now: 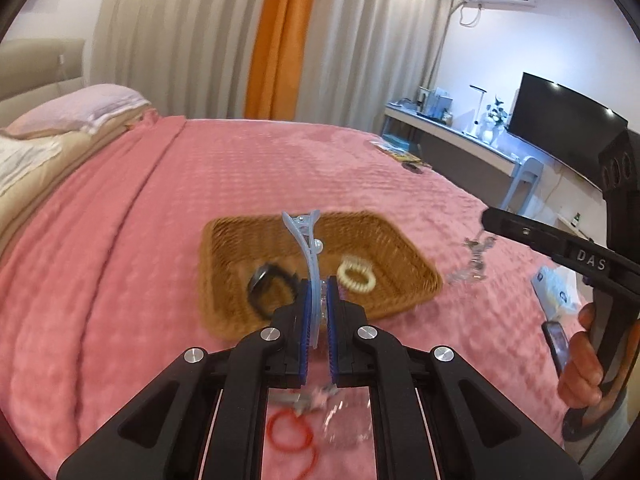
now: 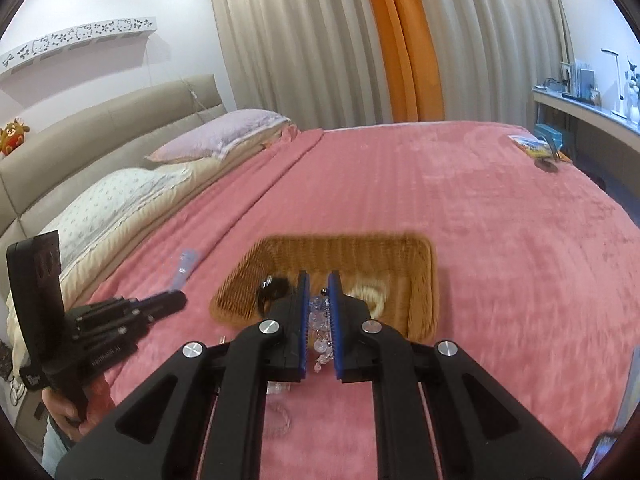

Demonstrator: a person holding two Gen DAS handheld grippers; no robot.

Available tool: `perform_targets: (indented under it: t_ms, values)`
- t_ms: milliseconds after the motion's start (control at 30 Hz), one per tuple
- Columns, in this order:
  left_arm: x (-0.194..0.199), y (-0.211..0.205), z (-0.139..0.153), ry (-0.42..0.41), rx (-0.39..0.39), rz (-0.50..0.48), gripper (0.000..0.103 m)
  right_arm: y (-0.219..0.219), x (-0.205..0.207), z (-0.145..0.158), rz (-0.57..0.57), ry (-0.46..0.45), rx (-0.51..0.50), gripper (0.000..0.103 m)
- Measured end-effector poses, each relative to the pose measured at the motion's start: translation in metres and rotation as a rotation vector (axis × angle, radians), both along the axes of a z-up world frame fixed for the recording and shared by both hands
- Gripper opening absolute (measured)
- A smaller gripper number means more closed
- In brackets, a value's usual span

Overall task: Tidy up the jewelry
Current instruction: 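Drop the blue hair clip and silver charms into the basket, opening both tools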

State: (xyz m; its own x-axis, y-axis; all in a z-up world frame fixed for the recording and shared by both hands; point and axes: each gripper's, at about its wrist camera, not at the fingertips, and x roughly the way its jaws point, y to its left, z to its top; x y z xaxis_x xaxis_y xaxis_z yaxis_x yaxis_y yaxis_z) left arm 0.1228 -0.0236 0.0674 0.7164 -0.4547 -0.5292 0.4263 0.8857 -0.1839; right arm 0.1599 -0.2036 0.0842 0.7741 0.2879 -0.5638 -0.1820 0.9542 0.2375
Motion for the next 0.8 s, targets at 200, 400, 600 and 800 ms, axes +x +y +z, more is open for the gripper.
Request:
perform_targets:
  t_ms: [200,400,600,800]
  values:
    - [0.054,-0.032,-0.019,0.051,0.0,-0.029,0.005,0.004,0.056,-0.023,-0.007,0.037,0.019,0.008]
    - [0.094,-0.053,-0.06,0.15,0.003,-0.05,0.005,0.008,0.099,-0.067,-0.012,0.114,0.038,0.008]
    - [0.105,-0.059,-0.085,0.202,0.031,-0.068,0.006,0.008,0.115,-0.1,-0.018,0.179,0.025,0.008]
    - [0.095,-0.052,-0.077,0.187,0.015,-0.077,0.036,0.001,0.115,-0.106,-0.039,0.211,0.032,0.03]
